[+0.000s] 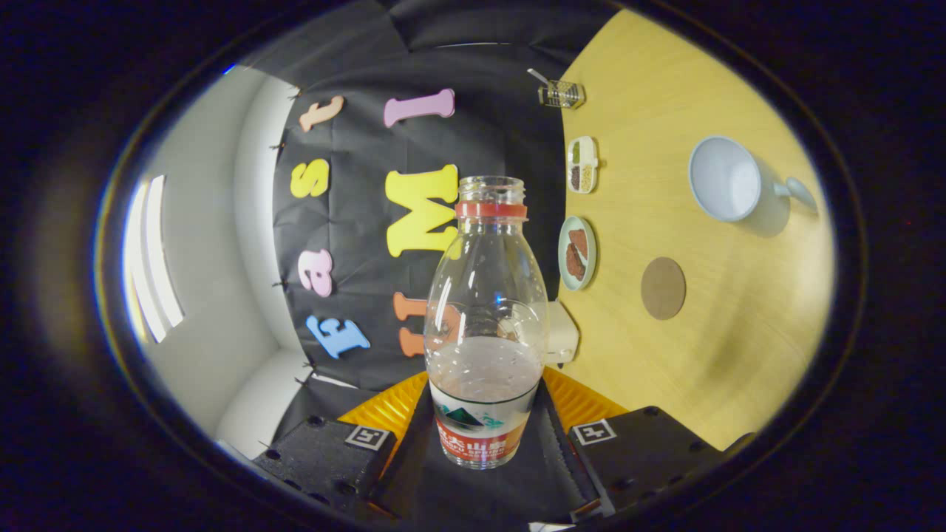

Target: Take the bottle from table, then pour the juice into the cup, finally place the bottle on the coaster

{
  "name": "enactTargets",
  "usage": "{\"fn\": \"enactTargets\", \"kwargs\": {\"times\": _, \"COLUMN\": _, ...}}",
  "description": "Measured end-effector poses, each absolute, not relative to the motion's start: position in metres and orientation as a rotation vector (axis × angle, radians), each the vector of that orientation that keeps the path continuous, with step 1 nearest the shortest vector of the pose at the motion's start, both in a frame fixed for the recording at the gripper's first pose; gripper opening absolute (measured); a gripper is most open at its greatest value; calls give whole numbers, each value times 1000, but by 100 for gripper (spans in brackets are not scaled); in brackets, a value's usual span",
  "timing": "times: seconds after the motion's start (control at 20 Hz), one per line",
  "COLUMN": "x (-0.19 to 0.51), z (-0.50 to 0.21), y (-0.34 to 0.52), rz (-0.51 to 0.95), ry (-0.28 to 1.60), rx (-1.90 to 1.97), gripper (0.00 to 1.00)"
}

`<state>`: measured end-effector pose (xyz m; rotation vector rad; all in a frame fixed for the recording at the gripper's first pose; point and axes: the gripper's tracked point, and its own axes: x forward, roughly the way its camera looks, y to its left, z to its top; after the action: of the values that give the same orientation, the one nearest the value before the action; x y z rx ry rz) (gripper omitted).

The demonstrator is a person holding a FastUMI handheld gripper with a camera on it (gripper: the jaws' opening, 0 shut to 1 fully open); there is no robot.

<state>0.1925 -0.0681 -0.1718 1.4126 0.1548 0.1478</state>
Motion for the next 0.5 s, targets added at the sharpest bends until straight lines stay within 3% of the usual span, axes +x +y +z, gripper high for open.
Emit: {"fn": "enactTargets", "kwargs": {"times": 0.5, "x": 177, "z": -217, "y": -28, "rz": 7, "ry": 172, "rx": 476, "gripper": 76}}
